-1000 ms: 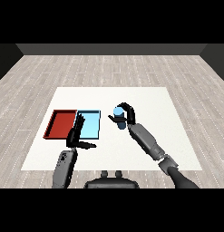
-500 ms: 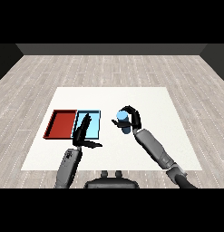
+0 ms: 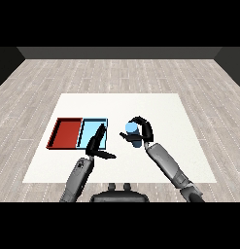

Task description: Pick the blue can and put it in the blue box

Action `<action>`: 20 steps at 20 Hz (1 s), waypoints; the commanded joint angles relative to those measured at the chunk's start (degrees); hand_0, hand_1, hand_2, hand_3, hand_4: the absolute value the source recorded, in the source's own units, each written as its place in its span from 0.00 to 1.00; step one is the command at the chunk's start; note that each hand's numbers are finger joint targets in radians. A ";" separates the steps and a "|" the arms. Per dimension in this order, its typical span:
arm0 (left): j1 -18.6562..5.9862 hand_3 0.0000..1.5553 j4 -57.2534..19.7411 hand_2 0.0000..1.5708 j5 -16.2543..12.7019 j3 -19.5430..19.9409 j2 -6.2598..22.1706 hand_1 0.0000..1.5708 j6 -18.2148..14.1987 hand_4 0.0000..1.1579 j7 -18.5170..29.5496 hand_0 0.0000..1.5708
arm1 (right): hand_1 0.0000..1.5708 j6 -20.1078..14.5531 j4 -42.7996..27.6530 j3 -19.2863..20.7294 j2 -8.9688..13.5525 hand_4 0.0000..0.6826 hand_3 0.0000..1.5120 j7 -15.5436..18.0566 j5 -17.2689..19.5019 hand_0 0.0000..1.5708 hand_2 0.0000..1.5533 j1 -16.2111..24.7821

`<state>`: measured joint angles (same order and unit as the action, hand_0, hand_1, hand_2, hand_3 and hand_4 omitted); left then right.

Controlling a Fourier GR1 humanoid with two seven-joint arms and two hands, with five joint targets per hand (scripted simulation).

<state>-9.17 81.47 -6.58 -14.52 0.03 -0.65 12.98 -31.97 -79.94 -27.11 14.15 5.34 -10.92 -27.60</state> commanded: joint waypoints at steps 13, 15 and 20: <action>-9.25 0.00 -13.95 0.00 -6.91 -5.17 -0.03 0.00 -7.86 0.00 4.35 0.00 | 0.94 9.04 -1.16 6.42 -8.84 0.89 0.92 -2.04 11.12 0.94 0.94 0.89; -5.85 0.00 -7.08 0.00 -7.72 -9.20 -0.03 0.00 -10.30 0.00 0.52 0.00 | 0.94 8.81 -2.82 6.87 -10.46 0.88 0.92 -2.87 13.02 0.94 0.94 2.35; -8.17 0.00 -10.03 0.00 -8.51 -9.17 -0.03 0.00 -10.18 0.00 -0.01 0.00 | 0.95 12.97 -2.68 9.95 -12.06 0.89 0.92 -3.36 13.58 0.95 0.94 1.85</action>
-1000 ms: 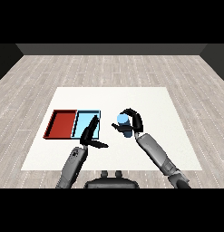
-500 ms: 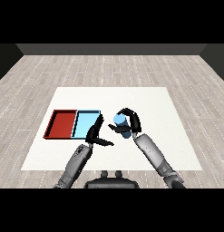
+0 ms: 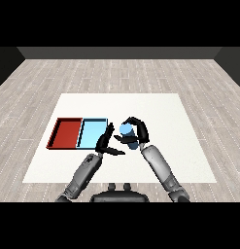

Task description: Pick the blue can and put it in the blue box

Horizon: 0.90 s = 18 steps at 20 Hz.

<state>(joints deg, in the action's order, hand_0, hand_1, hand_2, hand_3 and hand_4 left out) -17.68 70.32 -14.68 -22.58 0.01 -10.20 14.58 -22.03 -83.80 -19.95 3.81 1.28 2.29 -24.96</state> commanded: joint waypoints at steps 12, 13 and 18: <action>-1.06 0.00 -6.23 0.00 -2.79 -2.36 -0.01 0.00 -1.04 0.00 6.84 0.00 | 0.93 0.56 2.78 -2.11 -3.79 0.91 0.93 0.87 0.81 0.93 0.94 -2.23; -1.05 0.00 -2.99 0.00 -2.69 -2.51 -0.01 0.00 -0.92 0.00 4.09 0.00 | 0.93 -1.31 1.92 -3.65 -3.80 0.89 0.93 -2.27 0.42 0.93 0.94 -4.01; -2.48 0.00 -4.37 0.00 -3.03 -2.25 -0.01 0.00 -0.89 0.00 3.71 0.00 | 0.93 -7.76 6.75 -9.24 -3.81 0.90 0.92 4.61 -6.03 0.93 0.94 -3.68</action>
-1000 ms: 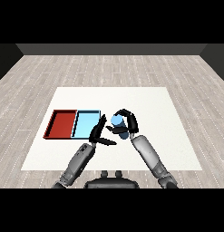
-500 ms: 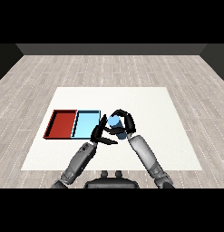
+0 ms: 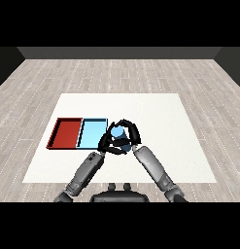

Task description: Pick the blue can and put it in the blue box

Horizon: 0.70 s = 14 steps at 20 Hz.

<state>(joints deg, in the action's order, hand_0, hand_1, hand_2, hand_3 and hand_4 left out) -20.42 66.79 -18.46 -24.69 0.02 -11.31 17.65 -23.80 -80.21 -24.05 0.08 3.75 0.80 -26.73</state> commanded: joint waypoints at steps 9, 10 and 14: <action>-3.27 0.00 -1.41 0.00 -2.79 -0.76 -0.02 0.00 0.05 0.00 -0.45 0.00 | 0.93 -4.32 1.11 -4.45 -0.08 0.87 0.92 5.33 -6.85 0.93 0.93 1.28; -3.92 0.00 -3.19 0.00 -3.16 -5.37 -0.02 0.00 -4.24 0.17 0.92 0.00 | 0.93 -2.04 2.75 -1.72 -0.08 0.87 0.92 4.24 -8.03 0.93 0.94 -0.44; -3.38 0.00 -0.66 0.00 -2.19 -8.20 0.00 0.00 -10.31 0.44 -3.19 0.00 | 0.94 -4.06 -4.49 -5.55 -0.07 0.87 0.92 4.64 -8.27 0.94 0.95 5.09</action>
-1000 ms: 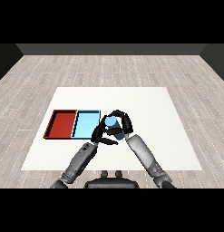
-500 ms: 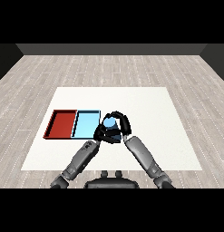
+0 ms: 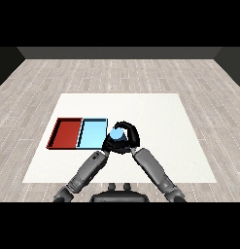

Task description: Pick the blue can and put it in the blue box

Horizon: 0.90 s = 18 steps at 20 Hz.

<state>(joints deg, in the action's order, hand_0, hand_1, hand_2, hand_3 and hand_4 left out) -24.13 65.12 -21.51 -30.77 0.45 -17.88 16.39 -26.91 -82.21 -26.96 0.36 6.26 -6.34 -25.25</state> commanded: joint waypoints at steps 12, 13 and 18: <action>-7.68 0.96 -12.10 1.00 -21.25 -6.33 -0.42 1.00 -6.10 0.79 13.12 1.00 | 0.92 -0.45 3.34 0.40 -0.34 0.90 0.92 4.78 -10.28 0.92 0.93 -3.86; -6.23 0.96 -12.36 1.00 -19.47 -3.91 -0.42 1.00 -2.19 0.82 15.57 1.00 | 0.92 -2.50 -2.97 -2.45 -0.34 0.91 0.92 4.45 -7.13 0.92 0.93 3.16; -4.71 0.98 -8.87 1.00 -16.08 -4.30 -0.42 1.00 -5.61 0.95 18.01 1.00 | 0.82 -0.98 -1.76 -1.87 -0.34 0.69 0.85 3.19 -10.51 0.82 0.87 -0.51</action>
<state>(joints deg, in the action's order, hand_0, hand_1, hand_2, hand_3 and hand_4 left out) -29.65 55.64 -39.44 -35.43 0.52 -23.17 32.26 -27.49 -81.68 -27.49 0.35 10.74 -15.60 -26.01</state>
